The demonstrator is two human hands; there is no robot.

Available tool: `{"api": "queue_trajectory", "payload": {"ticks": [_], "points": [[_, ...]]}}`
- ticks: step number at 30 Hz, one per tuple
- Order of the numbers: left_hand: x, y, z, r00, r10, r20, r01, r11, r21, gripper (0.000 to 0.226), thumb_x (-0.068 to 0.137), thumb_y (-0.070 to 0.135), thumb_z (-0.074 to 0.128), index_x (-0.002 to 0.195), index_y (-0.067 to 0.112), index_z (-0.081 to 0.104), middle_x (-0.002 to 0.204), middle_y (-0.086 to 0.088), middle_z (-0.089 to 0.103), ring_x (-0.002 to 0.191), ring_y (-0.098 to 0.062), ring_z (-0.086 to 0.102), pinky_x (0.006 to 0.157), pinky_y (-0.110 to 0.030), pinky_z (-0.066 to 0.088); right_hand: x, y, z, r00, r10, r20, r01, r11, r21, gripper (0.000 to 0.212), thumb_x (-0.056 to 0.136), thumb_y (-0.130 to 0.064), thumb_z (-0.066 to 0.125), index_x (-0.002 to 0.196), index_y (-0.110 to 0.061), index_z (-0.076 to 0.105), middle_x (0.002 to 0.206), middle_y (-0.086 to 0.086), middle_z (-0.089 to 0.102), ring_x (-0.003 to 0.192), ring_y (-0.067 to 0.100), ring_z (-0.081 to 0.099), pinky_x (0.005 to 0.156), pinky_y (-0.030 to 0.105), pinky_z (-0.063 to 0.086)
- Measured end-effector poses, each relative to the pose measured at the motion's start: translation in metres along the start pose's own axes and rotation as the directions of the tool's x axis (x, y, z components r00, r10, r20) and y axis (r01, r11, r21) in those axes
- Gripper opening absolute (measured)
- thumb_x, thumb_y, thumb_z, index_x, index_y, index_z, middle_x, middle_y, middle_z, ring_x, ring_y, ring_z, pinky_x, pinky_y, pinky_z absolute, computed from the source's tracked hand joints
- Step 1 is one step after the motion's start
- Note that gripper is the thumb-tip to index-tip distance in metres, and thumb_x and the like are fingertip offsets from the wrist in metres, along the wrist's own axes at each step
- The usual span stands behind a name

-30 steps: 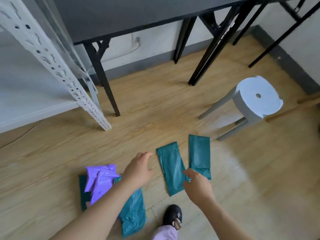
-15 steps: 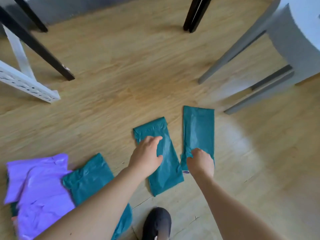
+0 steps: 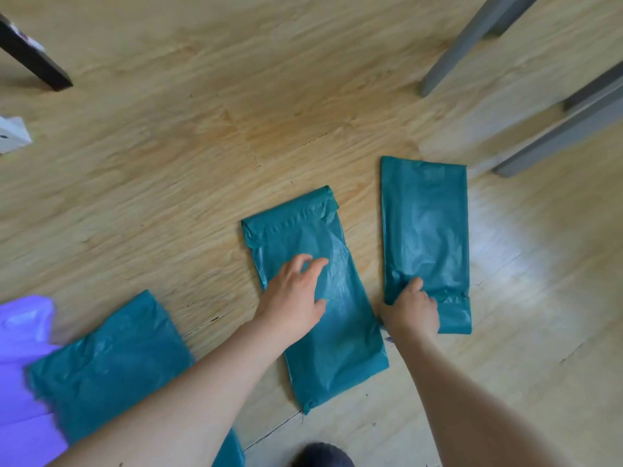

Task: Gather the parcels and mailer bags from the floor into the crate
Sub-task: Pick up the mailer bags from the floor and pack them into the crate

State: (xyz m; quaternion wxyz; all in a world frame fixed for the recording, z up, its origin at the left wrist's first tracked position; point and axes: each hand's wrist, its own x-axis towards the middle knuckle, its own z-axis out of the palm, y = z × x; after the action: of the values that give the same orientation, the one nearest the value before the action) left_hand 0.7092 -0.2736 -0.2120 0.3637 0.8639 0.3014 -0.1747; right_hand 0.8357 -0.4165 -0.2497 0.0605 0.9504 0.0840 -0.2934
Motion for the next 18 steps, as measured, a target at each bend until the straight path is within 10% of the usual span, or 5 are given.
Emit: {"api": "queue_trajectory", "payload": {"ticks": [9, 18], "points": [[-0.048, -0.017, -0.021, 0.995, -0.092, 0.03, 0.092, 0.996, 0.017, 0.061, 0.089, 0.025, 0.055, 0.144, 0.025, 0.028, 0.145, 0.003, 0.027, 0.132, -0.017, 0.035, 0.107, -0.029, 0.034, -0.056, -0.029, 0.003, 0.969, -0.226, 0.095, 0.226, 0.974, 0.014, 0.029, 0.089, -0.023, 0.048, 0.111, -0.008, 0.06, 0.114, 0.013, 0.06, 0.109, 0.033, 0.053, 0.091, 0.037, 0.043], [-0.136, 0.034, -0.121, 0.988, -0.144, -0.048, 0.141, 0.988, -0.06, 0.063, 0.089, 0.023, 0.055, 0.145, 0.025, 0.027, 0.146, 0.004, 0.026, 0.132, -0.016, 0.033, 0.106, -0.027, 0.033, -0.159, -0.045, -0.13, 0.962, -0.271, -0.045, 0.274, 0.956, 0.101, 0.017, 0.083, 0.0, 0.044, 0.095, -0.006, 0.055, 0.101, 0.009, 0.059, 0.083, 0.032, 0.055, 0.063, 0.03, 0.035]]}}
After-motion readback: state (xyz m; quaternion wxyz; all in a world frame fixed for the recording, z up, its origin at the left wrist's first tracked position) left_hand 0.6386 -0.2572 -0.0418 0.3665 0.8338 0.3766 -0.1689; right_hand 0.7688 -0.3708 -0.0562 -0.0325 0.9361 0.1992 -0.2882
